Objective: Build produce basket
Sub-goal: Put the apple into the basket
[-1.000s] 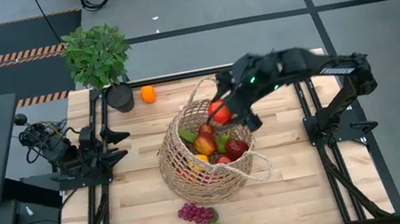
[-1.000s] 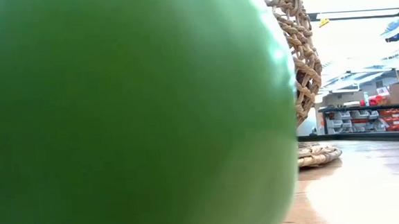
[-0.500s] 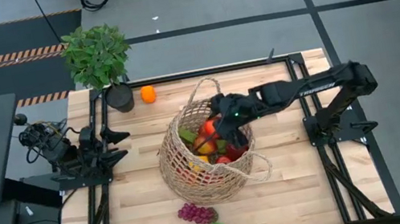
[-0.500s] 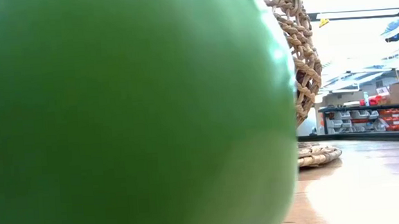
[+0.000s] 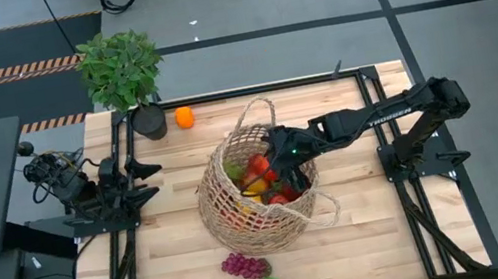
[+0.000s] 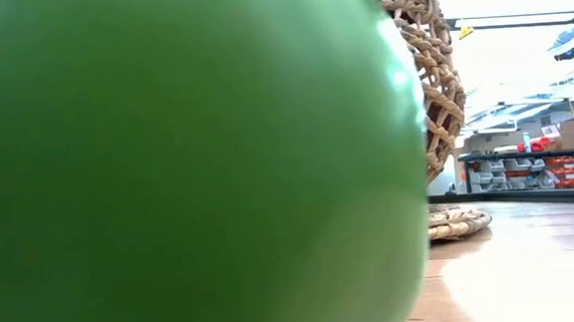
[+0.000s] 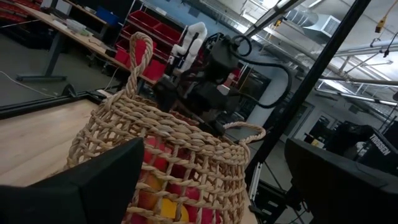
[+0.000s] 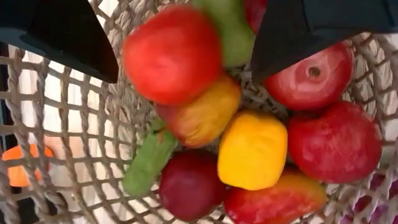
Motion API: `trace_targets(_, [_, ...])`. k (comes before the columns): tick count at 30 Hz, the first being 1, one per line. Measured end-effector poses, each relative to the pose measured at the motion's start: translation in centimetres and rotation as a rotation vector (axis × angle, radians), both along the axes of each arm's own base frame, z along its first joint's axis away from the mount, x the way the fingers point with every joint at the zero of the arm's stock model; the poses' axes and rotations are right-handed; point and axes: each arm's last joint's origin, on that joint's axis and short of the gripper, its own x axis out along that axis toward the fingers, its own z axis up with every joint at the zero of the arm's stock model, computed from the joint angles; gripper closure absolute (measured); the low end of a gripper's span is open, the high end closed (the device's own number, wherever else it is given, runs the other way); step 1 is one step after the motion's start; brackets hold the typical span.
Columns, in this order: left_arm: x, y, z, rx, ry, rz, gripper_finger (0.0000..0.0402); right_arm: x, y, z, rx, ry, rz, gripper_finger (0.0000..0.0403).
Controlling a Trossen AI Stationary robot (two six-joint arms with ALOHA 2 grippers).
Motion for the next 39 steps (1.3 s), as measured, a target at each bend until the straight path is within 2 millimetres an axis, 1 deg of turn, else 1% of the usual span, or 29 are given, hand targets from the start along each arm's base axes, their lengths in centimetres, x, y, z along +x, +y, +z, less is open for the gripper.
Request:
trace_targets(4, [0.0, 0.0, 0.0, 0.0, 0.0, 0.0, 0.0005, 0.2, 0.0, 0.6, 0.029, -0.02, -0.034, 0.0024])
trace_targets(8, [0.0, 0.0, 0.0, 0.0, 0.0, 0.0, 0.0005, 0.7, 0.2, 2.9, 0.011, -0.094, -0.048, 0.0019])
trace_targets(12, [0.0, 0.0, 0.0, 0.0, 0.0, 0.0, 0.0005, 1.1, 0.8, 6.2, -0.014, -0.199, -0.064, 0.0019])
trace_targets(15, [0.0, 0.0, 0.0, -0.001, 0.0, 0.0, 0.0005, 1.2, 1.2, 9.0, 0.005, -0.289, -0.115, 0.0019])
trace_targets(18, [0.0, 0.0, 0.0, -0.001, 0.0, 0.0, 0.0005, 1.1, 1.3, 12.2, 0.092, -0.394, -0.182, 0.0019])
trace_targets(20, [0.0, 0.0, 0.0, 0.0, 0.0, 0.0, 0.0005, 0.7, 1.3, 14.4, 0.181, -0.452, -0.237, 0.0019])
trace_targets(22, [0.0, 0.0, 0.0, -0.001, 0.0, 0.0, 0.0005, 0.1, 1.2, 16.5, 0.269, -0.492, -0.272, 0.0019])
trace_targets(24, [0.0, 0.0, 0.0, 0.0, 0.0, 0.0, 0.0005, -0.7, 1.3, 18.2, 0.325, -0.501, -0.264, 0.0021])
trace_targets(27, [0.0, 0.0, 0.0, -0.001, 0.0, 0.0, 0.0005, -2.2, 1.7, 20.0, 0.378, -0.507, -0.232, 0.003])
trace_targets(34, [0.0, 0.0, 0.0, -0.001, 0.0, 0.0, 0.0005, -7.0, 3.0, 22.9, 0.396, -0.594, -0.202, 0.0062])
trace_targets(39, [0.0, 0.0, 0.0, -0.001, 0.0, 0.0, 0.0005, -10.2, 3.5, 24.1, 0.391, -0.622, -0.219, 0.0087])
